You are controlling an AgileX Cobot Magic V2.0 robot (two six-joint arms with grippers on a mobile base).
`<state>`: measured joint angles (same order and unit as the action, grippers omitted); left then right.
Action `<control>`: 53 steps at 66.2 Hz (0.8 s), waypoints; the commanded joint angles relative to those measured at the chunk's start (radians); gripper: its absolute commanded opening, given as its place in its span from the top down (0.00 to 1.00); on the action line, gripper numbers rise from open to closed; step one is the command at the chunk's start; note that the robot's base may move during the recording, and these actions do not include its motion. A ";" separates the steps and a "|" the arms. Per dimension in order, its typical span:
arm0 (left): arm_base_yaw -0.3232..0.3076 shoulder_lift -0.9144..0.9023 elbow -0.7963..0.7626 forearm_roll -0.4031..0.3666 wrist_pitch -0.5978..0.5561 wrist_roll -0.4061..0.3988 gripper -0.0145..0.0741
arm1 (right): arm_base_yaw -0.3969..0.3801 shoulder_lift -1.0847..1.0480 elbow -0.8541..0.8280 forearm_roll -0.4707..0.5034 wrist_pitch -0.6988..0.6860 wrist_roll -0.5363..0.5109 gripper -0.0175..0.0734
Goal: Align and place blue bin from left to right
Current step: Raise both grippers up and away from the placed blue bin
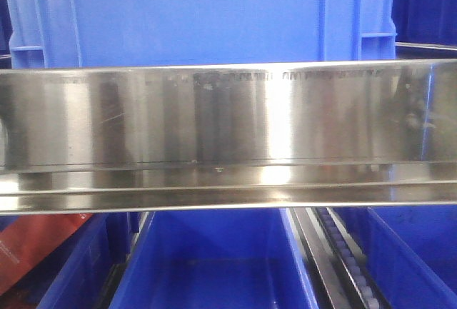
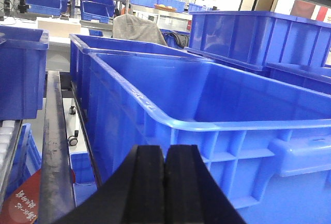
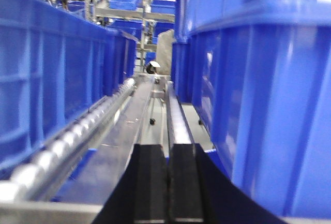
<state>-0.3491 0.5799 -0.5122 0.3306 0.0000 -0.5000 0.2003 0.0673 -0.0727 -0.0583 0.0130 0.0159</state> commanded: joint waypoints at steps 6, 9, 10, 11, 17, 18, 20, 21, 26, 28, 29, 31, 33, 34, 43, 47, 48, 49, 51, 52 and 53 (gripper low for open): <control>-0.005 -0.007 0.001 0.003 -0.019 0.003 0.96 | -0.012 -0.067 0.066 0.008 -0.023 -0.009 0.90; -0.005 -0.007 0.001 0.003 -0.019 0.003 0.96 | -0.012 -0.067 0.073 0.008 -0.043 -0.009 0.90; -0.005 -0.007 0.001 0.003 -0.019 0.003 0.96 | -0.012 -0.067 0.073 0.008 -0.044 -0.009 0.90; -0.005 -0.007 0.001 0.003 -0.019 0.003 0.96 | -0.012 -0.067 0.073 0.008 -0.044 -0.009 0.90; -0.005 -0.006 0.001 0.003 -0.026 0.003 0.96 | -0.007 -0.067 0.073 0.008 -0.038 -0.009 0.90; -0.005 -0.006 0.001 0.003 -0.026 0.003 0.96 | -0.007 -0.067 0.073 0.008 -0.032 -0.009 0.90; -0.005 -0.006 0.001 0.003 -0.026 0.003 0.96 | -0.007 -0.067 0.073 0.008 -0.030 -0.009 0.90; -0.005 -0.006 0.001 0.003 -0.026 0.003 0.96 | -0.007 -0.067 0.073 0.008 -0.030 -0.009 0.90; -0.005 -0.006 0.001 0.003 -0.026 0.003 0.96 | -0.007 -0.067 0.073 0.008 -0.030 -0.009 0.90; -0.005 -0.006 0.001 0.003 -0.026 0.003 0.96 | -0.007 -0.067 0.073 0.008 -0.030 -0.009 0.90; -0.005 -0.006 0.001 0.003 -0.026 0.003 0.96 | -0.007 -0.067 0.073 0.008 -0.030 -0.009 0.90; -0.005 -0.006 0.001 0.003 -0.026 0.003 0.96 | -0.007 -0.067 0.073 0.008 -0.030 -0.009 0.90; -0.005 -0.006 0.001 0.003 -0.026 0.003 0.96 | -0.007 -0.067 0.073 0.008 -0.030 -0.009 0.90; -0.005 -0.006 0.001 0.003 -0.026 0.003 0.96 | -0.007 -0.067 0.073 0.008 -0.030 -0.009 0.90; -0.005 -0.006 0.001 0.003 -0.026 0.003 0.96 | -0.007 -0.067 0.073 0.008 -0.030 -0.009 0.90; -0.005 -0.006 0.001 0.003 -0.026 0.003 0.96 | -0.007 -0.067 0.073 0.008 -0.030 -0.009 0.90; -0.005 -0.006 0.001 0.003 -0.026 0.003 0.96 | -0.007 -0.067 0.073 0.008 -0.030 -0.009 0.90; -0.005 -0.006 0.001 0.003 -0.026 0.003 0.96 | -0.007 -0.067 0.073 0.008 -0.030 -0.009 0.90; -0.005 -0.006 0.001 0.003 -0.026 0.003 0.96 | -0.007 -0.067 0.073 0.008 -0.030 -0.009 0.90; -0.005 -0.006 0.001 0.003 -0.026 0.003 0.96 | -0.007 -0.067 0.073 0.008 -0.030 -0.009 0.90; -0.005 -0.006 0.001 0.003 -0.026 0.003 0.96 | -0.007 -0.067 0.073 0.008 -0.030 -0.009 0.90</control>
<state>-0.3491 0.5799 -0.5122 0.3306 -0.0052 -0.4983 0.1927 0.0069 0.0004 -0.0540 0.0000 0.0127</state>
